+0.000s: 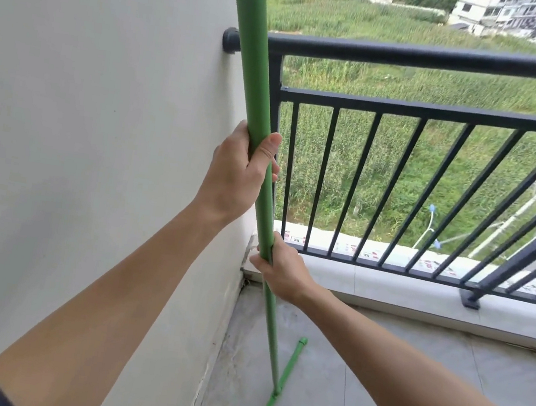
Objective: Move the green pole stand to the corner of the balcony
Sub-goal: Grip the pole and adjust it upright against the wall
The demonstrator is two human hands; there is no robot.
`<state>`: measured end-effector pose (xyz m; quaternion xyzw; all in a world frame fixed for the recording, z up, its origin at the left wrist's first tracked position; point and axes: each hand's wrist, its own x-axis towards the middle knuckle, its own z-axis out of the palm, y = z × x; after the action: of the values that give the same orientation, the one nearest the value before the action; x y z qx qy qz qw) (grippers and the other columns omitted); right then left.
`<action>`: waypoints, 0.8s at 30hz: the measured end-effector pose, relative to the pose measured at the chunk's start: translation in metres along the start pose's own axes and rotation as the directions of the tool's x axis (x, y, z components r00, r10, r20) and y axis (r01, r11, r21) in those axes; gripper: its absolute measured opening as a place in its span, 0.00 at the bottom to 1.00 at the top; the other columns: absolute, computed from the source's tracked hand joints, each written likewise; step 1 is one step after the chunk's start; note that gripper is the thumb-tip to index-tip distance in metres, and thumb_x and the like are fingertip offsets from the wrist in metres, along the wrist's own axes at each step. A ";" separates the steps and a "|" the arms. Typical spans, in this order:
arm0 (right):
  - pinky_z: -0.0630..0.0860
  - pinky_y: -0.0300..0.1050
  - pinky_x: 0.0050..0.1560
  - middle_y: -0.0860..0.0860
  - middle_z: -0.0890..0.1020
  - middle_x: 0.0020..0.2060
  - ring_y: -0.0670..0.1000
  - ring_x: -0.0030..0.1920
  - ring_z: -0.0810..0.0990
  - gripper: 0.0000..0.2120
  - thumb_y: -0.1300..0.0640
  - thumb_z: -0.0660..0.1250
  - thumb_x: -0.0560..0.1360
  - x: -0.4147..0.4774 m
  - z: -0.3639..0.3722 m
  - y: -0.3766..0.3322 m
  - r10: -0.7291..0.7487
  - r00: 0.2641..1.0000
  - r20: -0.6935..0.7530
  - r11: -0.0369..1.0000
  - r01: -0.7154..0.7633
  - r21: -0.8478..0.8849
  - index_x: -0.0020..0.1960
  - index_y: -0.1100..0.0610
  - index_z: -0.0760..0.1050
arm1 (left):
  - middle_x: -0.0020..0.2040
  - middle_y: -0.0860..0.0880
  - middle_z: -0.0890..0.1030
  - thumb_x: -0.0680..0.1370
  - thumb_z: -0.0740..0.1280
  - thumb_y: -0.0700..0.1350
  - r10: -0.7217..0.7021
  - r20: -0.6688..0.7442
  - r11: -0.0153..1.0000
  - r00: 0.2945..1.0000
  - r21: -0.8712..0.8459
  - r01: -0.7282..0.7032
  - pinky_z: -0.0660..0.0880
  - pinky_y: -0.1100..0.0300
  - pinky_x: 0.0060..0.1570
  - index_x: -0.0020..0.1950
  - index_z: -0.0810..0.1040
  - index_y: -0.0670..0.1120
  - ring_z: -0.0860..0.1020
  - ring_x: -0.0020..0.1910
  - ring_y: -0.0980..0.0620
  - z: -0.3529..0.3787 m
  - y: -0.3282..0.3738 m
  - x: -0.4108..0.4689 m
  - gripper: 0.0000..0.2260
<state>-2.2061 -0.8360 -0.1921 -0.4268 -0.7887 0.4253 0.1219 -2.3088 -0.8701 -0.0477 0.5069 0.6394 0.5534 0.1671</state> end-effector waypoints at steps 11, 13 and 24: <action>0.79 0.60 0.54 0.51 0.82 0.43 0.55 0.46 0.81 0.04 0.55 0.66 0.75 -0.012 0.001 0.005 -0.004 1.000 0.011 0.998 0.003 0.063 0.47 0.52 0.71 | 0.21 0.48 0.71 0.75 0.69 0.45 -0.042 0.372 0.938 0.927 -0.304 0.165 0.76 0.51 0.36 0.30 0.69 0.46 0.72 0.23 0.44 -0.012 0.019 0.013 0.16; 0.78 0.60 0.55 0.53 0.82 0.45 0.56 0.48 0.81 0.05 0.55 0.67 0.75 -0.016 0.006 0.001 -0.015 1.000 0.025 0.997 0.013 0.075 0.46 0.51 0.71 | 0.18 0.50 0.67 0.75 0.69 0.43 -0.033 0.325 0.939 0.945 -0.314 0.141 0.73 0.53 0.31 0.28 0.66 0.47 0.67 0.20 0.46 -0.011 0.022 0.008 0.18; 0.78 0.60 0.55 0.51 0.82 0.46 0.56 0.49 0.81 0.09 0.52 0.66 0.75 0.006 0.062 -0.049 -0.004 1.000 0.011 0.995 0.003 0.097 0.51 0.54 0.70 | 0.18 0.51 0.66 0.74 0.68 0.42 -0.080 0.085 0.953 0.993 -0.286 0.102 0.74 0.53 0.30 0.22 0.67 0.51 0.68 0.19 0.48 -0.067 -0.008 0.010 0.21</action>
<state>-2.2720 -0.8794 -0.1932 -0.4168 -0.7685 0.4653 0.1386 -2.3691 -0.8967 -0.0284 0.4665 0.5677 0.6142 0.2878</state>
